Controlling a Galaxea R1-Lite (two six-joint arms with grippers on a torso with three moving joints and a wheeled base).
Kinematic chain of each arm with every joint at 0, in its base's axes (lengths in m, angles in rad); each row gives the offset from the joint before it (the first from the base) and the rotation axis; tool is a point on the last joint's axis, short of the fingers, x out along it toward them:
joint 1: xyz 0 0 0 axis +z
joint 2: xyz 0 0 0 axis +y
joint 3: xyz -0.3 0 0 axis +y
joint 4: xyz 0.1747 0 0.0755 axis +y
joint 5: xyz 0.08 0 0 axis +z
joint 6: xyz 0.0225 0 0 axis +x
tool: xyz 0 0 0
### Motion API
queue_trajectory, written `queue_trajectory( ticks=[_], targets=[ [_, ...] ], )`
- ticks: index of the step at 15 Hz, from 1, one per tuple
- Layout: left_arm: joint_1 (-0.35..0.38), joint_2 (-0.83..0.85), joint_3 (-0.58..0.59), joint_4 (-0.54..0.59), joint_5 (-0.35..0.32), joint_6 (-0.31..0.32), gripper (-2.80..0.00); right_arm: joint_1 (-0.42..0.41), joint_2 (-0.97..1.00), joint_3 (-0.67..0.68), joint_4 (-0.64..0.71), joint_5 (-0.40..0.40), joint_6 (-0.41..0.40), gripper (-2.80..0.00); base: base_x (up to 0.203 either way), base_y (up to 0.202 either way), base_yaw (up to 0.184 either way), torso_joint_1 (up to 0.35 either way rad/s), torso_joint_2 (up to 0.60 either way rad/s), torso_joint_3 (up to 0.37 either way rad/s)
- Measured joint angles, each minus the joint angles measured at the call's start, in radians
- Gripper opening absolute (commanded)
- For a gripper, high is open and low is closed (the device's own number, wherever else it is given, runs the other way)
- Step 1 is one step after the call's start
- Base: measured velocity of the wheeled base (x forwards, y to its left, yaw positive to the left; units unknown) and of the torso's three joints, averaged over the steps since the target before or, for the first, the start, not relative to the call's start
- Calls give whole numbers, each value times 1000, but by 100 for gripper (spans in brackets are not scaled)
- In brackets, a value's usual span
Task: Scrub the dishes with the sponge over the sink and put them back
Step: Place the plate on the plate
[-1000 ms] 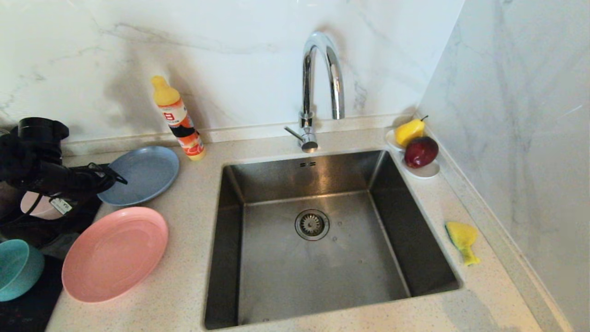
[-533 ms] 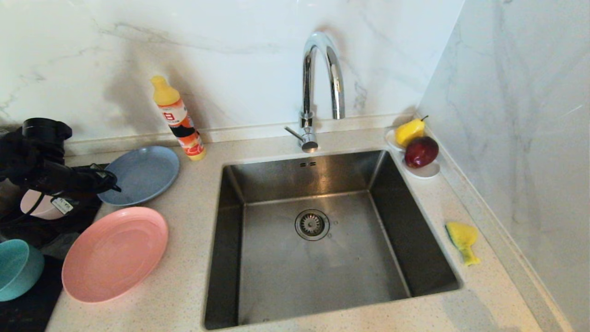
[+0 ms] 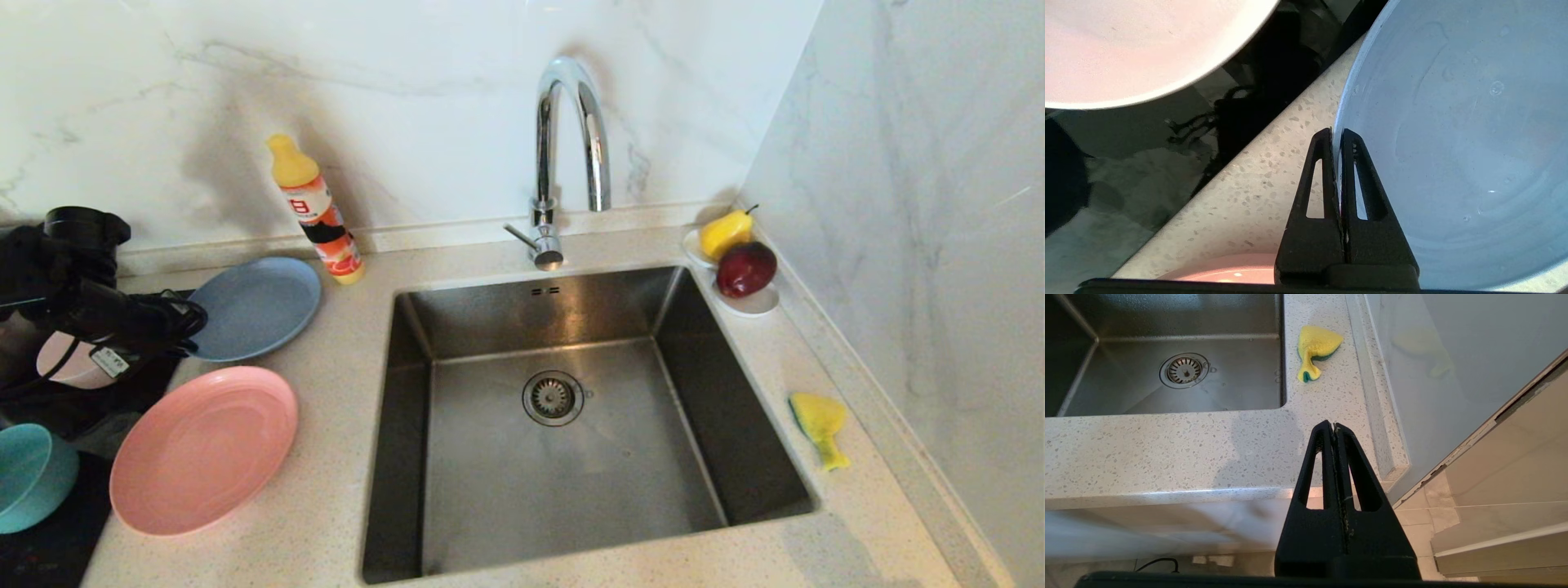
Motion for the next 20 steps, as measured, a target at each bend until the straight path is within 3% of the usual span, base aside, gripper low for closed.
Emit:
queue_trajectory(
  ticks=[10,15,18,20],
  targets=[
    [17,-154,-37,44,2,8,-280,0,0,0,0,0,0,-280,0,0,0,0,0,0],
    [14,-281,-32,196,6,70,-280,0,0,0,0,0,0,-280,0,0,0,0,0,0],
    [26,-354,49,292,6,112,-280,0,0,0,0,1,0,-280,0,0,0,0,0,0],
    [28,-407,155,300,8,132,-280,0,0,0,0,0,0,-280,0,0,0,0,0,0]
  ],
)
